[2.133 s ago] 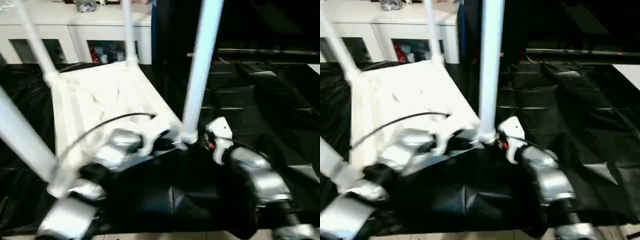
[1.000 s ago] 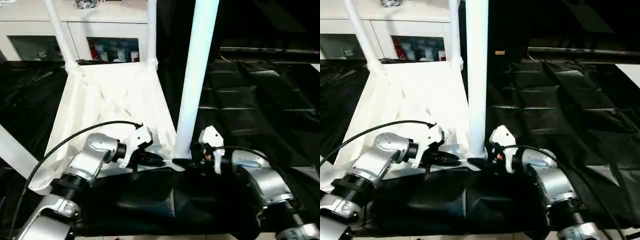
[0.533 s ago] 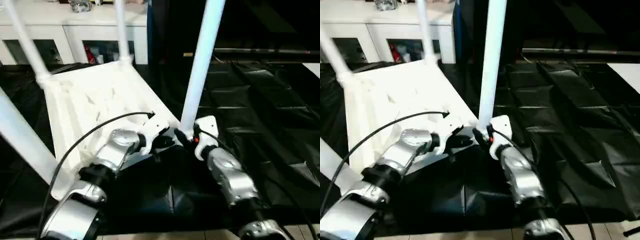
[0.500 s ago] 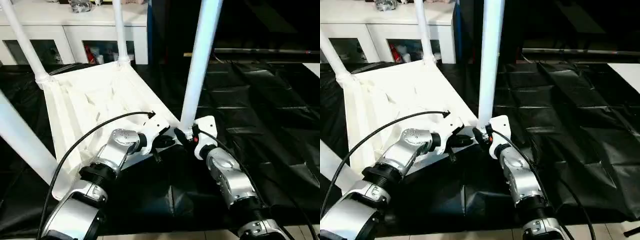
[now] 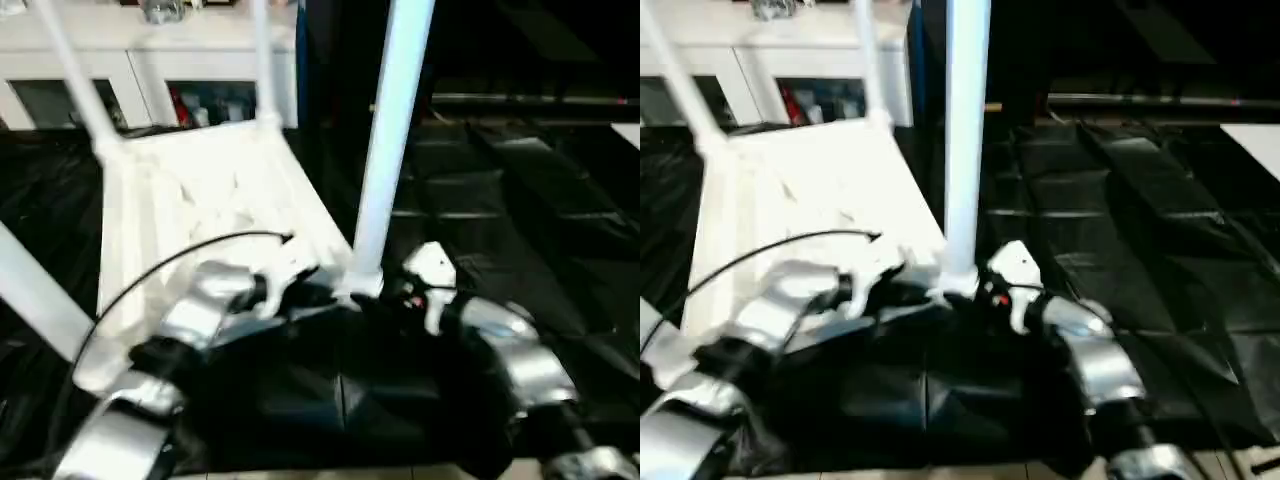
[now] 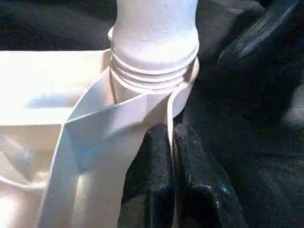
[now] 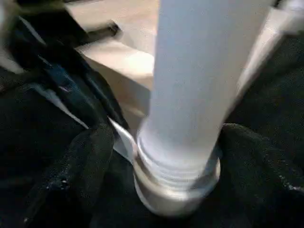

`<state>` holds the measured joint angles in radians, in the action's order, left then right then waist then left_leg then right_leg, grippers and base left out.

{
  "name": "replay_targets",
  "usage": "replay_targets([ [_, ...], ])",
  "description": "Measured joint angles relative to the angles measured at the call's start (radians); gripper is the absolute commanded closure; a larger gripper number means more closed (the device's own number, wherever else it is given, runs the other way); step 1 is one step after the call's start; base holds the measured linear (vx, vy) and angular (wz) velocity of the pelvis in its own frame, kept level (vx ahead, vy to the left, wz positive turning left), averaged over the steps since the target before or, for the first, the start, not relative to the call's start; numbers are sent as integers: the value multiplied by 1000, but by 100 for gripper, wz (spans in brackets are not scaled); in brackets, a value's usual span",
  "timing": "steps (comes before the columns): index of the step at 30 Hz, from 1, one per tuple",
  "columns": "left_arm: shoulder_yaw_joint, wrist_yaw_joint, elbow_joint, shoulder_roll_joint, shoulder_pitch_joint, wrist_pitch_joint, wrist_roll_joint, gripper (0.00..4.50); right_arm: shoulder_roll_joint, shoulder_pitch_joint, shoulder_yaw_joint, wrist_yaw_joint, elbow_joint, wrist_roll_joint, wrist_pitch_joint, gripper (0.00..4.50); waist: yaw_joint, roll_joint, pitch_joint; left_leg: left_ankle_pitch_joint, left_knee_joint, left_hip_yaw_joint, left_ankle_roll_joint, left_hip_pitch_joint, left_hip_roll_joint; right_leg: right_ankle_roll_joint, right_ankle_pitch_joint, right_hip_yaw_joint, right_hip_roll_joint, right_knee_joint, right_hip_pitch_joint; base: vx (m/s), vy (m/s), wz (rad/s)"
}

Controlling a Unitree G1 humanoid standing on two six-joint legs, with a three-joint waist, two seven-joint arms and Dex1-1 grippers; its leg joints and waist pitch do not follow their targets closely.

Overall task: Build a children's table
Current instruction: Rotate leg to tighten

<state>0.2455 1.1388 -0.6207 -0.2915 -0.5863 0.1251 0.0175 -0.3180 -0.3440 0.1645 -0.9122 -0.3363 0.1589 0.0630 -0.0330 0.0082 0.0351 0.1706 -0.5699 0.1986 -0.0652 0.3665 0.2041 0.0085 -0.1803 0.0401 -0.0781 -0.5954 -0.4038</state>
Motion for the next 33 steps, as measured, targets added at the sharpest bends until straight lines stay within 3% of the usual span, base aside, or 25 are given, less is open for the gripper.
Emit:
replay_targets([
  [4,9,122,66,-51,40,36,-37,450,-34,0,19,-77,19,16,23,67,-4,-2,1,0,-1,0,0,1,0,-2,1,0,0,1,0,0,0,0],
  [9,16,159,95,-59,46,60,-43,450,-40,0,54,-101,20,-5,34,67,-11,-4,2,0,-1,1,0,3,0,-2,1,0,-1,2,-1,0,0,0],
  [11,16,159,97,-59,47,64,-43,450,-41,0,60,-100,19,-14,34,67,-12,-5,3,0,-1,1,0,3,0,-2,1,0,0,2,-1,0,0,0],
  [24,16,161,124,-64,58,86,-45,450,-40,-2,63,-120,18,-4,46,177,-15,-7,4,0,-1,1,0,3,0,-2,1,0,0,1,-1,0,0,0],
  [30,15,141,120,-58,58,80,-42,450,-32,-1,61,-97,15,-7,41,184,-17,-7,4,0,-2,1,0,2,0,-2,1,0,0,1,0,0,0,0],
  [33,12,16,60,-5,22,55,-5,450,32,-2,14,55,-62,-35,-4,184,-10,-8,3,0,-3,1,0,0,0,-3,1,-1,0,0,1,0,0,0],
])
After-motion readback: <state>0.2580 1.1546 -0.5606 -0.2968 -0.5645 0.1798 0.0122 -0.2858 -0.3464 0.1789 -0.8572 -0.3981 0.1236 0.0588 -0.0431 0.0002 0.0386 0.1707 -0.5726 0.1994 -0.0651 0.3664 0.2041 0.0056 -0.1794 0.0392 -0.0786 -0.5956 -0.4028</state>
